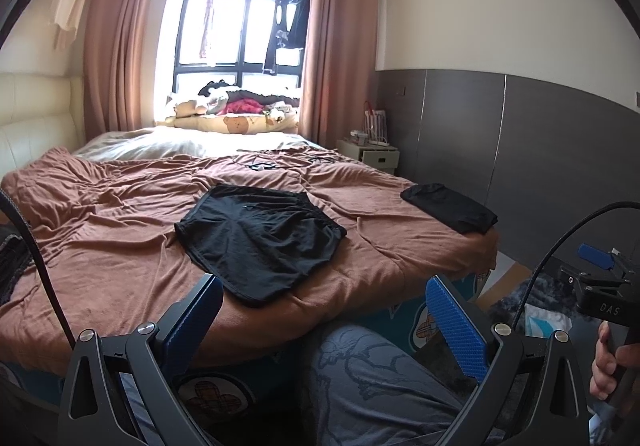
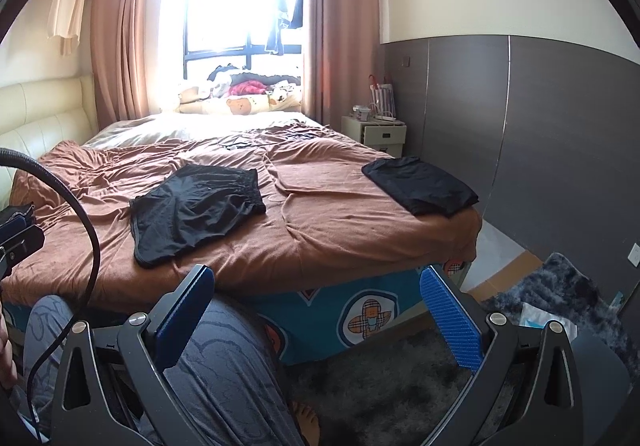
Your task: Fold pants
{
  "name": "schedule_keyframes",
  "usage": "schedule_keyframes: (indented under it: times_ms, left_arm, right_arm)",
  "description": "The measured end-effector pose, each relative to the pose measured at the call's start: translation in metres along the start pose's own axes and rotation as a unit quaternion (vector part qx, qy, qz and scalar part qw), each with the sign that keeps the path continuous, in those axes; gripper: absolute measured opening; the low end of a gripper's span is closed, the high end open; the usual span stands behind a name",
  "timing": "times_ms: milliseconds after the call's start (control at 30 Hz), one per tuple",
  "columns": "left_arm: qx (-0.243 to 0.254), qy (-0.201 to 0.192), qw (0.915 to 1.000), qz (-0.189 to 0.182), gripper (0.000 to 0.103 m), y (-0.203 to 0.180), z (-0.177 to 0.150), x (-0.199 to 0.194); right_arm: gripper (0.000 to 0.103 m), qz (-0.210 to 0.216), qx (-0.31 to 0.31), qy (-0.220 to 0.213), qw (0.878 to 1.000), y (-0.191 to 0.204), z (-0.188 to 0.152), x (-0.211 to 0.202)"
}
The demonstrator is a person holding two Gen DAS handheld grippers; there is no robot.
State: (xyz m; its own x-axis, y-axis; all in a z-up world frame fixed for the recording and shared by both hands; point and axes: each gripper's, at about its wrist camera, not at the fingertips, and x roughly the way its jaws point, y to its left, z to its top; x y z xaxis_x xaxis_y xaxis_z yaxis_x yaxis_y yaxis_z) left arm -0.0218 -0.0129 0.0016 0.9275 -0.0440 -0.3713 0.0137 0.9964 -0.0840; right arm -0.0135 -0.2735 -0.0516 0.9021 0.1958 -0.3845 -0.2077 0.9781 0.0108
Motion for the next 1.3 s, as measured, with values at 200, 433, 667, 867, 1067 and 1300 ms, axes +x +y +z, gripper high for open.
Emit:
schedule_keyframes:
  times_ms: [200,433,667,867,1067,1300]
  left_arm:
    - [-0.001,0.001,1.0000,0.000,0.102,0.001,-0.001,-0.001]
    - [-0.004,0.001,1.0000,0.003,0.102,0.003,-0.002,-0.001]
    - [-0.013,-0.002,0.9999,0.008,0.102,0.012,-0.004,-0.003]
    - [-0.013,0.002,0.9998,0.012,0.102,0.013,-0.005,0.000]
    - [-0.020,0.008,0.9997,0.008,0.102,0.019,-0.006,0.006]
    - [-0.020,0.014,0.9996,0.014,0.102,0.025,-0.002,0.013]
  right_arm:
    - [0.103,-0.001,0.000,-0.001,1.000,-0.001,-0.003,0.000]
    - [0.103,0.000,0.001,0.001,1.000,-0.001,-0.003,0.002]
    - [0.103,0.002,0.000,-0.001,1.000,-0.001,-0.003,0.003]
    - [0.103,-0.012,-0.014,-0.005,1.000,0.005,-0.005,0.005]
    - [0.103,-0.011,-0.010,-0.005,1.000,0.005,-0.003,0.010]
    - [0.103,-0.008,-0.012,0.000,1.000,0.007,-0.002,0.019]
